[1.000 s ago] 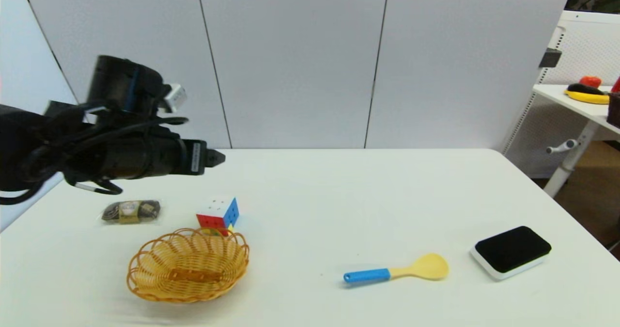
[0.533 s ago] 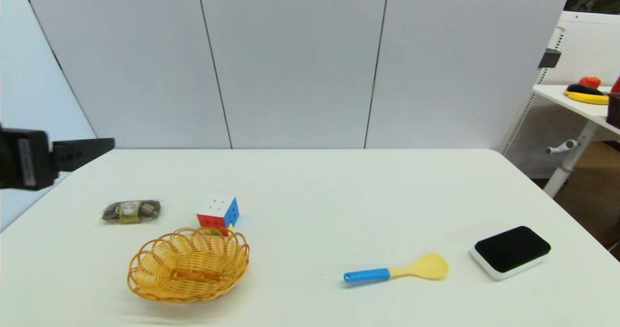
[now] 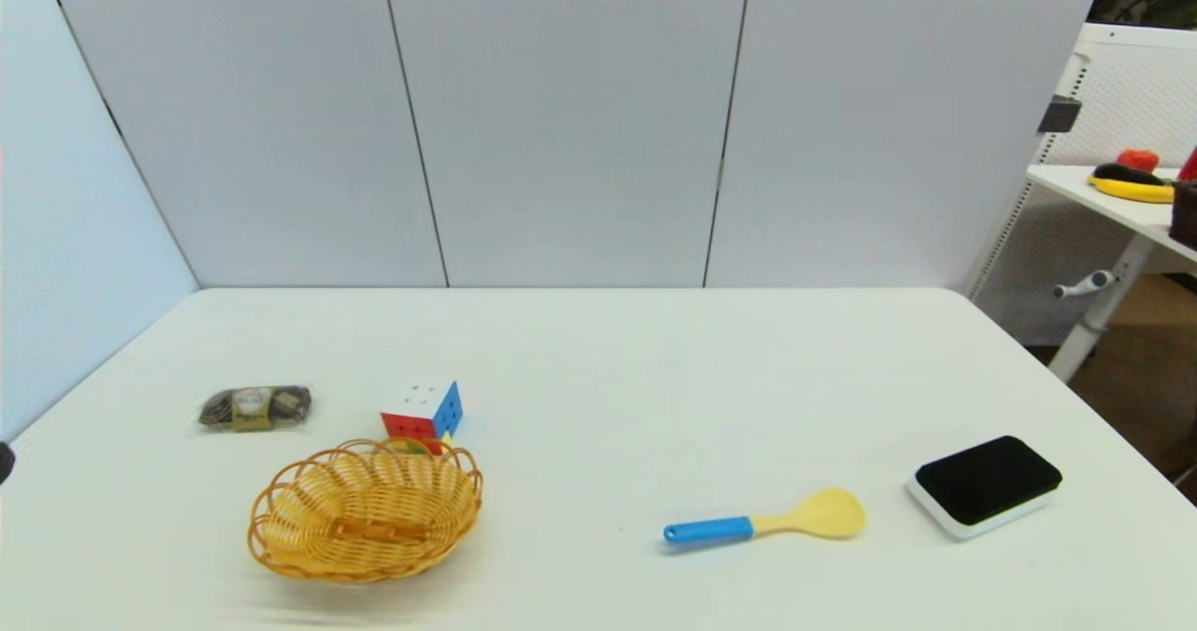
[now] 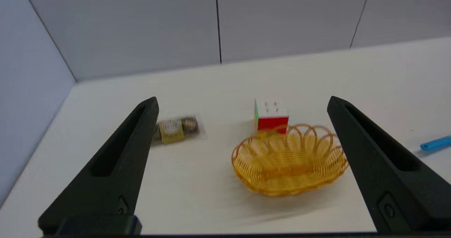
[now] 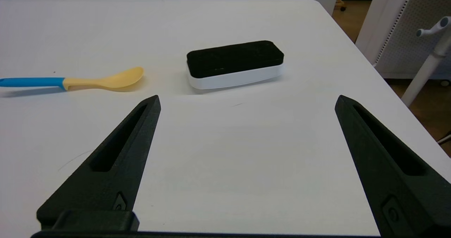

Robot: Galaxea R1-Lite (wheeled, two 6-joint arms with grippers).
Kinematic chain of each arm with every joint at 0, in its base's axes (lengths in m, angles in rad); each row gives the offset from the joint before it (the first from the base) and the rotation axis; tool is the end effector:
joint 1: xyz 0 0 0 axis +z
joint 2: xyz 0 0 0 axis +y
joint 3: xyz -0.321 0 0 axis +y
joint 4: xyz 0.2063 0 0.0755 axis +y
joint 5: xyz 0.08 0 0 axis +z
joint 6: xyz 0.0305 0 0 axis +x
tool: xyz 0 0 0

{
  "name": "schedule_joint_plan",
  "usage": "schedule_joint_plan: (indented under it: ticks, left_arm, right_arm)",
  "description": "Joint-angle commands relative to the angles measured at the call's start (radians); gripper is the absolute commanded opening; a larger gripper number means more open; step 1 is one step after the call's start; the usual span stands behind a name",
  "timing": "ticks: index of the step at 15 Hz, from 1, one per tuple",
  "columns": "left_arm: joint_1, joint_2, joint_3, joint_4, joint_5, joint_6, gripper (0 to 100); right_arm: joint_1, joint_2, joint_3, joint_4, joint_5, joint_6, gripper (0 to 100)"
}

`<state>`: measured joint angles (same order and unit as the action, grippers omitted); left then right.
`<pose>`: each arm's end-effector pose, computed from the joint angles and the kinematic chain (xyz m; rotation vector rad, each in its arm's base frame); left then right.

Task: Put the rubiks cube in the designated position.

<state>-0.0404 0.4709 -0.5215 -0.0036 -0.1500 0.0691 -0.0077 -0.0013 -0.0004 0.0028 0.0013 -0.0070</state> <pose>0.0259 -0.0056 0.2374 0.0718 -0.0608 -0.1884 -0.0043 0.0001 0.0753 -0.0070 0.0011 -0.0064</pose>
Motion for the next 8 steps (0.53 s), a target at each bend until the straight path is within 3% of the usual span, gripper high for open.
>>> schedule_joint_plan:
  ticks: [1,5,8]
  left_arm:
    - [0.068,-0.27,0.199,-0.11,-0.048,0.012,100]
    - [0.042,-0.474,0.403,-0.016,-0.013,0.009,100]
    - [0.042,-0.469,0.523,-0.104,0.049,0.011,100]
  right_arm:
    - [0.0,0.001,-0.001,0.0,0.0,-0.001,100]
    - [0.0,0.001,0.0,0.0,0.0,-0.001,100]
    - [0.0,0.001,0.0,0.0,0.0,-0.001,100]
